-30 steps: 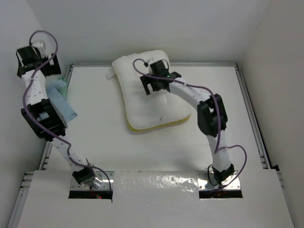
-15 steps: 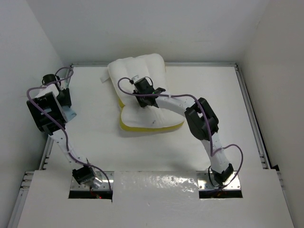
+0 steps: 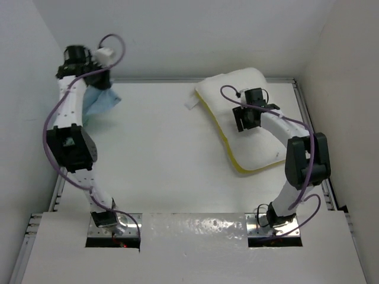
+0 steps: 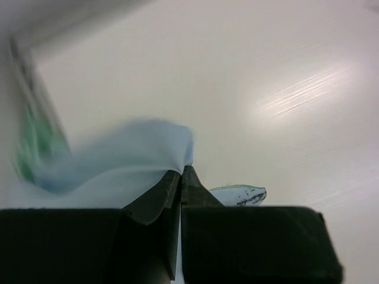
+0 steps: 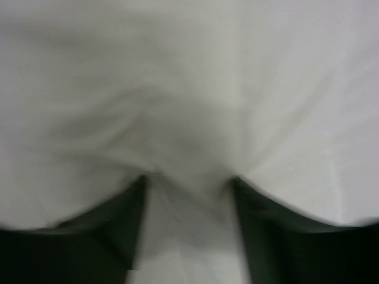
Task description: Put the pillow into the pillowcase
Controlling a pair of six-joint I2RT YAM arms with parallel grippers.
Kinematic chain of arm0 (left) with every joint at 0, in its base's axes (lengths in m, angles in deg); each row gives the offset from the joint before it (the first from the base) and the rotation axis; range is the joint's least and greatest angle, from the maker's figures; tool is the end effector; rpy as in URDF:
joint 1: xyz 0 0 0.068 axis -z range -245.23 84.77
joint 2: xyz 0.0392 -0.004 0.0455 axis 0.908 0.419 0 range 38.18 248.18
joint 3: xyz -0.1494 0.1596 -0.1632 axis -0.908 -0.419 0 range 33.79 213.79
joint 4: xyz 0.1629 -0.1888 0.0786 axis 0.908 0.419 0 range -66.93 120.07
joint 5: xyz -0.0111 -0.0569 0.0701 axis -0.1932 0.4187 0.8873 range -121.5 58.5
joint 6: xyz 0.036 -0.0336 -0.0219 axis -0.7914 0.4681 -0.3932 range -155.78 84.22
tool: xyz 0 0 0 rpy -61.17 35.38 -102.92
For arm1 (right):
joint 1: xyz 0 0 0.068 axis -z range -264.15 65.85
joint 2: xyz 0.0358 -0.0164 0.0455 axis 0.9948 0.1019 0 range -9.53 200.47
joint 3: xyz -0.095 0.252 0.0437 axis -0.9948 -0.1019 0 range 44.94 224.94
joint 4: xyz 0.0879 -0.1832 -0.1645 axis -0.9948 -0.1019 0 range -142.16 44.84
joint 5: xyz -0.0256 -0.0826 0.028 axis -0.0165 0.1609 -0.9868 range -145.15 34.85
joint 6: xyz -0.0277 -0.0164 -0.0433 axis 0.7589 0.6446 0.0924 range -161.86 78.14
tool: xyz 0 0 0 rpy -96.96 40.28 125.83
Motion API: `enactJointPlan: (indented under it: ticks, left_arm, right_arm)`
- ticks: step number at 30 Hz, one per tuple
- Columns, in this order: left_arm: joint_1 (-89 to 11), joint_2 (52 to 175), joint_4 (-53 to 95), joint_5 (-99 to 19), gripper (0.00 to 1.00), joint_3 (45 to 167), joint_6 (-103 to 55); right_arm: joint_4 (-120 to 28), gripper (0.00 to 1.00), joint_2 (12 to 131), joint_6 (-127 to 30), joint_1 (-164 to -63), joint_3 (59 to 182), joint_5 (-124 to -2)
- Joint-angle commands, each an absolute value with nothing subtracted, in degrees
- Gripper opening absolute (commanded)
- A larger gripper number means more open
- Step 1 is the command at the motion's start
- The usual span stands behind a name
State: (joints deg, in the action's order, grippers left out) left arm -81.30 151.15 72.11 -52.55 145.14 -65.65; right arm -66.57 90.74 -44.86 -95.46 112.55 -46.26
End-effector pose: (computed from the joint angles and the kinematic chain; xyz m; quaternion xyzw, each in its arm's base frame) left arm 0.4241 0.1089 0.3267 0.1723 0.9117 -0.0292 0.3719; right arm 0.3636 0.0671 0.2032 -0.0448 0.9476 -0.0348 0.3143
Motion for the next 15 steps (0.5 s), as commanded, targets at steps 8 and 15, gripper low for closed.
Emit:
enactJointPlan:
  ticks: [8, 15]
  left_arm:
    - [-45.0, 137.9, 98.6, -70.6, 0.04, 155.1, -88.3]
    - [-50.1, 134.8, 94.5, -71.9, 1.0, 149.3, -80.3]
  right_arm:
    - [-66.8, 0.99, 75.6, -43.9, -99.4, 120.3, -55.3]
    - [-63.9, 0.2, 67.0, -48.6, -99.4, 113.5, -55.2]
